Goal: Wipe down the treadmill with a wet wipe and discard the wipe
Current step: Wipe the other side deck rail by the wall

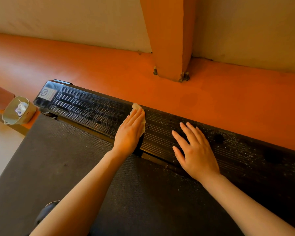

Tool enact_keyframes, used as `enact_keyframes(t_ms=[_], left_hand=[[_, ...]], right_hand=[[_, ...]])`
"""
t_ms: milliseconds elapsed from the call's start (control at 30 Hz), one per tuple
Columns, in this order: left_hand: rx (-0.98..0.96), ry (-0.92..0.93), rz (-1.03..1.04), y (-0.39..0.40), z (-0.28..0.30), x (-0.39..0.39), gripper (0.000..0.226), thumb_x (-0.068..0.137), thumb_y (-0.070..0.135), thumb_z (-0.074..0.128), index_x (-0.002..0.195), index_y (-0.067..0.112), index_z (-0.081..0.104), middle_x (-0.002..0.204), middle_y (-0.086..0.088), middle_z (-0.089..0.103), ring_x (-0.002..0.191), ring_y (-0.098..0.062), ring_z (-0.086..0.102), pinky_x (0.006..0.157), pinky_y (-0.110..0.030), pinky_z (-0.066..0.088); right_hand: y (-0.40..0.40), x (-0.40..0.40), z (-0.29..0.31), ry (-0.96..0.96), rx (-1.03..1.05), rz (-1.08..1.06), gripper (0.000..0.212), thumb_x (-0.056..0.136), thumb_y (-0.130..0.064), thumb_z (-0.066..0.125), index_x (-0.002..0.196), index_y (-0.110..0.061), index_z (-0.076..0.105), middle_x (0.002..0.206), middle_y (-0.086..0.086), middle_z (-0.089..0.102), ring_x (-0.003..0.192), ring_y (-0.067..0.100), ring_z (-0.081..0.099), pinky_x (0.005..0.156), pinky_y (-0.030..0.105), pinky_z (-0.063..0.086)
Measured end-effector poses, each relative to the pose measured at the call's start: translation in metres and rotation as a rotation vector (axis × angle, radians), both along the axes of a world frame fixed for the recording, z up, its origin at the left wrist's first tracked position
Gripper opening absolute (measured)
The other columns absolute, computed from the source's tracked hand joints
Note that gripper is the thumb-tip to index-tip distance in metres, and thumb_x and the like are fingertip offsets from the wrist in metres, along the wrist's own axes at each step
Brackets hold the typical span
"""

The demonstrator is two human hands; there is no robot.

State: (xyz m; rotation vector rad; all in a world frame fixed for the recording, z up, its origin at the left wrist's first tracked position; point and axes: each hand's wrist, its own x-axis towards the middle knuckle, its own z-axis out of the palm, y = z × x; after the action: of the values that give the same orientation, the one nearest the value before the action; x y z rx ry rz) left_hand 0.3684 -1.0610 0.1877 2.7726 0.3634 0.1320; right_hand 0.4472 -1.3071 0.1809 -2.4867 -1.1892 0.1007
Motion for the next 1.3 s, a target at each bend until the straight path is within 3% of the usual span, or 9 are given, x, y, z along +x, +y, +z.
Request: enact_keyframes(t_ms=[200, 467, 733, 1067, 1300], left_hand=[[-0.010, 0.022, 0.010, -0.013, -0.005, -0.064, 0.047, 0.105, 0.029, 0.033, 0.150, 0.014, 0.034, 0.157, -0.005, 0.032, 0.148, -0.013, 0.021, 0.121, -0.038, 0.021], [0.018, 0.067, -0.109, 0.003, 0.006, 0.011, 0.051, 0.102, 0.029, 0.032, 0.147, 0.004, 0.038, 0.155, -0.012, 0.033, 0.146, -0.028, 0.027, 0.117, -0.047, 0.030], [-0.012, 0.055, -0.043, -0.020, 0.001, -0.054, 0.049, 0.105, 0.033, 0.028, 0.151, 0.016, 0.028, 0.159, -0.002, 0.025, 0.150, -0.013, 0.015, 0.121, -0.038, 0.018], [0.030, 0.070, -0.067, -0.011, 0.004, 0.016, 0.056, 0.102, 0.035, 0.025, 0.149, 0.007, 0.034, 0.157, -0.007, 0.027, 0.148, -0.024, 0.021, 0.119, -0.045, 0.026], [0.027, 0.046, -0.048, -0.038, -0.001, -0.050, 0.052, 0.101, 0.030, 0.033, 0.151, 0.013, 0.032, 0.159, -0.004, 0.026, 0.150, -0.016, 0.016, 0.121, -0.038, 0.018]], right_hand=[[0.000, 0.000, -0.001, -0.002, 0.010, -0.005, 0.050, 0.100, -0.039, 0.037, 0.142, -0.017, 0.051, 0.152, 0.015, 0.041, 0.144, 0.031, 0.033, 0.117, 0.044, 0.024], [0.001, 0.000, 0.000, 0.005, 0.003, -0.006, 0.050, 0.099, -0.039, 0.037, 0.142, -0.017, 0.050, 0.152, 0.015, 0.041, 0.144, 0.031, 0.033, 0.117, 0.046, 0.027], [0.000, -0.001, 0.000, 0.000, -0.001, -0.005, 0.050, 0.100, -0.039, 0.037, 0.143, -0.017, 0.050, 0.152, 0.015, 0.041, 0.144, 0.031, 0.032, 0.118, 0.044, 0.024], [0.000, 0.000, 0.002, -0.003, -0.028, -0.006, 0.050, 0.100, -0.040, 0.036, 0.143, -0.018, 0.049, 0.153, 0.014, 0.040, 0.144, 0.030, 0.032, 0.117, 0.043, 0.023], [0.000, -0.001, 0.002, 0.001, -0.021, -0.010, 0.051, 0.100, -0.040, 0.036, 0.143, -0.018, 0.049, 0.153, 0.014, 0.040, 0.145, 0.030, 0.032, 0.117, 0.043, 0.023]])
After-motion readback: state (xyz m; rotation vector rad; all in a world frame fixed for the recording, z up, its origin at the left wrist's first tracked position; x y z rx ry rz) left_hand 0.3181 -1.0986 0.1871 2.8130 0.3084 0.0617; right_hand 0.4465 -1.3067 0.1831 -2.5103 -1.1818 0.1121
